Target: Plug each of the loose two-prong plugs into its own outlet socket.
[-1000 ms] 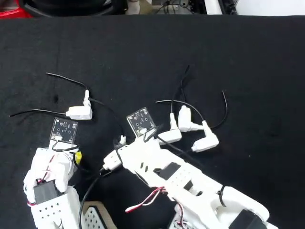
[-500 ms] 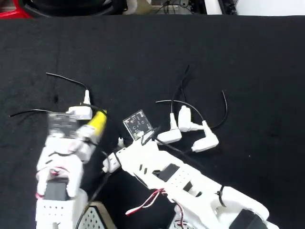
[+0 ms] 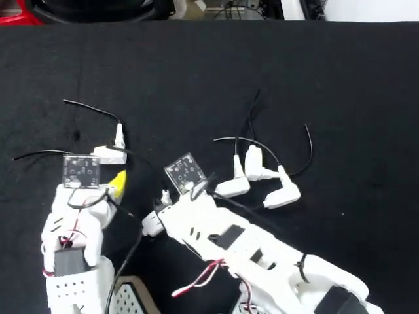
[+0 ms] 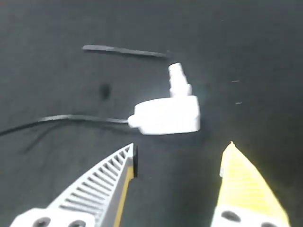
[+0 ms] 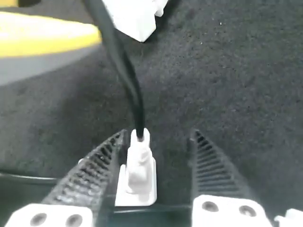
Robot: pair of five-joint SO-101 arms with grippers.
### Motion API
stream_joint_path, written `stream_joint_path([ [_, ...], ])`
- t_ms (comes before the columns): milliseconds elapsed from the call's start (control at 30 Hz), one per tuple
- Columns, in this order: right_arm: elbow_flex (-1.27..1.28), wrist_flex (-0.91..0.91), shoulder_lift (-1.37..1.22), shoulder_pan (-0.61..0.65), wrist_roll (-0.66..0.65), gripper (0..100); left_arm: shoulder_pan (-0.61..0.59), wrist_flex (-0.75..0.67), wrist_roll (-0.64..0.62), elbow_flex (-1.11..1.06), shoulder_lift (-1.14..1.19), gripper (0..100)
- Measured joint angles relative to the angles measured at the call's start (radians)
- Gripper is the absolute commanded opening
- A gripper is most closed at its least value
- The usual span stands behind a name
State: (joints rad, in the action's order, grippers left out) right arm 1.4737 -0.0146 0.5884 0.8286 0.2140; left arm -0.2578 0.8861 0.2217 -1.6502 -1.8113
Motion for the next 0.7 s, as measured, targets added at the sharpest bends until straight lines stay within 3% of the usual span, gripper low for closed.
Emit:
stream_joint_path([
  [167,-0.110,-0.178,-0.003,0.000,0.031,22.2,-0.071,0.012,0.012,-0.018,0.000,29],
  [700,-0.319,-0.494,-0.003,0.044,0.068,21.9,-0.075,0.012,0.025,-0.018,0.000,29],
])
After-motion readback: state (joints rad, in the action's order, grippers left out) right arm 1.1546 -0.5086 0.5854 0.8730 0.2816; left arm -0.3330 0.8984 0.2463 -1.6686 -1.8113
